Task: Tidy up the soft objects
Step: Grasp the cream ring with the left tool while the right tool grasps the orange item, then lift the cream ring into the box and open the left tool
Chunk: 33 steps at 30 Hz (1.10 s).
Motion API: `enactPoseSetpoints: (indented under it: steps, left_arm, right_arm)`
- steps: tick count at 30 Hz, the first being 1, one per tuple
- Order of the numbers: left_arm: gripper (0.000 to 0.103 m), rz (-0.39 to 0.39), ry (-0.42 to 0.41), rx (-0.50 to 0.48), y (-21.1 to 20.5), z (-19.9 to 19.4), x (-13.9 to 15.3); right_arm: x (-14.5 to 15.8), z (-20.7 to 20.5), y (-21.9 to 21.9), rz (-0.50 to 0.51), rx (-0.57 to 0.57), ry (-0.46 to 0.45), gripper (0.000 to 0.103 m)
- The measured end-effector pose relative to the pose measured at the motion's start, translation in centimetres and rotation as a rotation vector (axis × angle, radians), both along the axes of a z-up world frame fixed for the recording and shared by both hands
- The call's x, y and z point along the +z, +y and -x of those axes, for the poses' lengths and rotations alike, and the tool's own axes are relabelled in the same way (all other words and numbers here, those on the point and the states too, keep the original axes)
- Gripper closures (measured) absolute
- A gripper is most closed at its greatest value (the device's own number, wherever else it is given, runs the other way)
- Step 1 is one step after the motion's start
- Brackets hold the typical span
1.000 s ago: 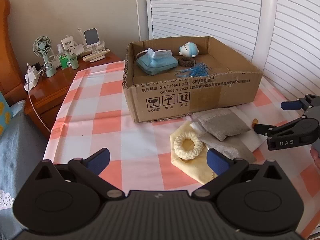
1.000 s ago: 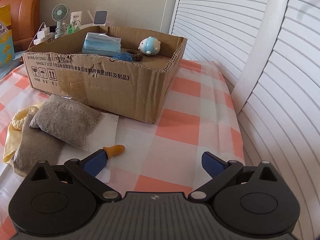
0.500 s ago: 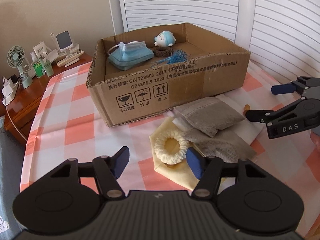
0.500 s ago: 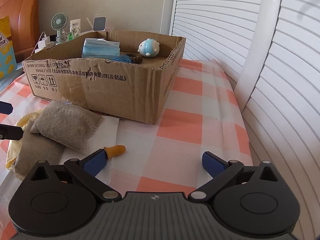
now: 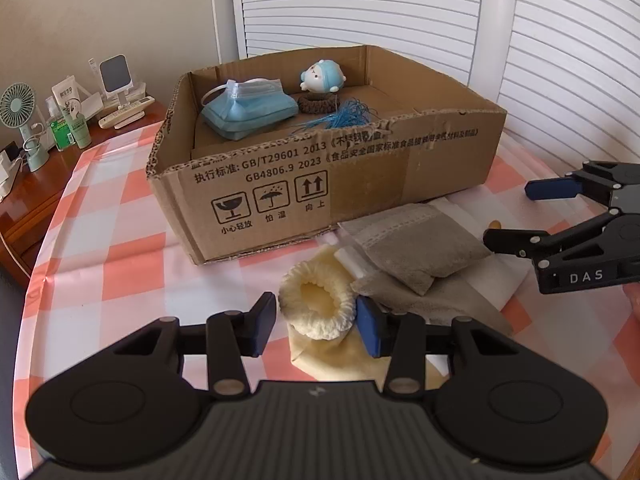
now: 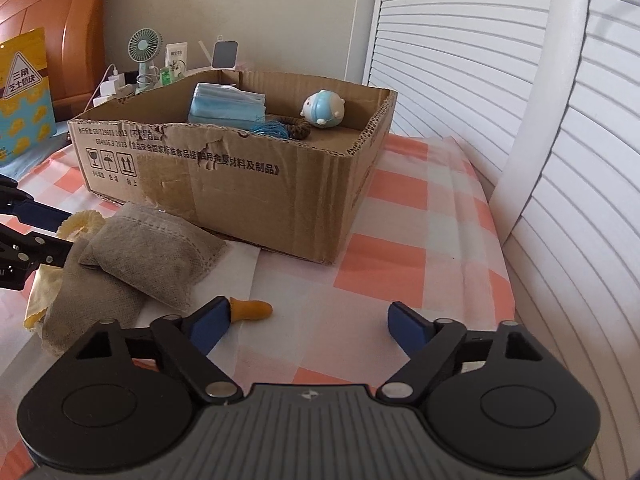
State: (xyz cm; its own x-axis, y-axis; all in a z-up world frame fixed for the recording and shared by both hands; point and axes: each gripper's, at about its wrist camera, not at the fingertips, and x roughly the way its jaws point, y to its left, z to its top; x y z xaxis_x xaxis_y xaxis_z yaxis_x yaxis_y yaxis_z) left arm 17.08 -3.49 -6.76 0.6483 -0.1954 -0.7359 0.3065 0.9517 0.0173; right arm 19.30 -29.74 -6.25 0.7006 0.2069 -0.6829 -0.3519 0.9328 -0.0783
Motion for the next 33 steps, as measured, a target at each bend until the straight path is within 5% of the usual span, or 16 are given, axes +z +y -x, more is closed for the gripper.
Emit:
enactPoseSetpoints:
  steps: [15,33]
  left_arm:
    - [0.063,0.015,0.000,0.000,0.1,0.0,0.0]
    - [0.069,0.022,0.001,-0.042,0.9,0.9,2.2]
  right_arm:
    - [0.7,0.1,1.7,-0.033,0.109,0.022,0.073]
    - [2.1,0.9,1.6,-0.048,0.098,0.025,0.078]
